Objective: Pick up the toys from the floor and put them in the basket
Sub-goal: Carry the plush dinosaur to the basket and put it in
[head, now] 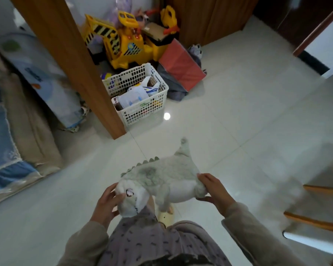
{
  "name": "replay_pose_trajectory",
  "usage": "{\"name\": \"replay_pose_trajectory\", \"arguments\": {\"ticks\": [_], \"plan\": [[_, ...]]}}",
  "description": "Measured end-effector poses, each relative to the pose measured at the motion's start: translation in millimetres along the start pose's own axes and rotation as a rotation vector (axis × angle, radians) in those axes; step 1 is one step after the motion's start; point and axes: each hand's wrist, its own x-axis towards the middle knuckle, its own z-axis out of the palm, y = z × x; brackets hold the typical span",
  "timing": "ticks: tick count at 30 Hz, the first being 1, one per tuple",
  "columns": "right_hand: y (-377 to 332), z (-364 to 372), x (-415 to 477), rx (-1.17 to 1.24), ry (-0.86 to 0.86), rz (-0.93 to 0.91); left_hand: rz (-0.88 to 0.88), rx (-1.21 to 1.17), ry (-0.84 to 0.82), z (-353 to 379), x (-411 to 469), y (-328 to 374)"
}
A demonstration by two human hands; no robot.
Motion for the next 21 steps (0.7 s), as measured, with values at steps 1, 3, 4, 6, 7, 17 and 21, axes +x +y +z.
{"name": "replay_pose_trajectory", "arguments": {"ticks": [1, 3, 4, 6, 7, 17, 21], "plan": [[-13, -2, 11, -0.021, -0.012, -0.013, 0.000, -0.013, 0.019, 7, 5, 6], [-36, -5, 32, -0.030, -0.024, -0.012, -0.005, -0.029, 0.049, 20, 19, 18], [-44, -6, 42, -0.026, -0.027, -0.003, -0.006, -0.040, 0.059, 27, 27, 25], [-60, -5, 61, -0.013, -0.023, 0.023, -0.005, -0.058, 0.070, 39, 46, 43], [-68, -5, 71, -0.005, -0.018, 0.031, -0.001, -0.062, 0.071, 45, 56, 54], [-181, -8, 159, 0.067, 0.020, -0.026, 0.046, 0.015, -0.013, 98, 173, 198], [-231, -8, 196, -0.106, 0.017, -0.173, 0.083, 0.022, -0.048, 116, 210, 256]]}}
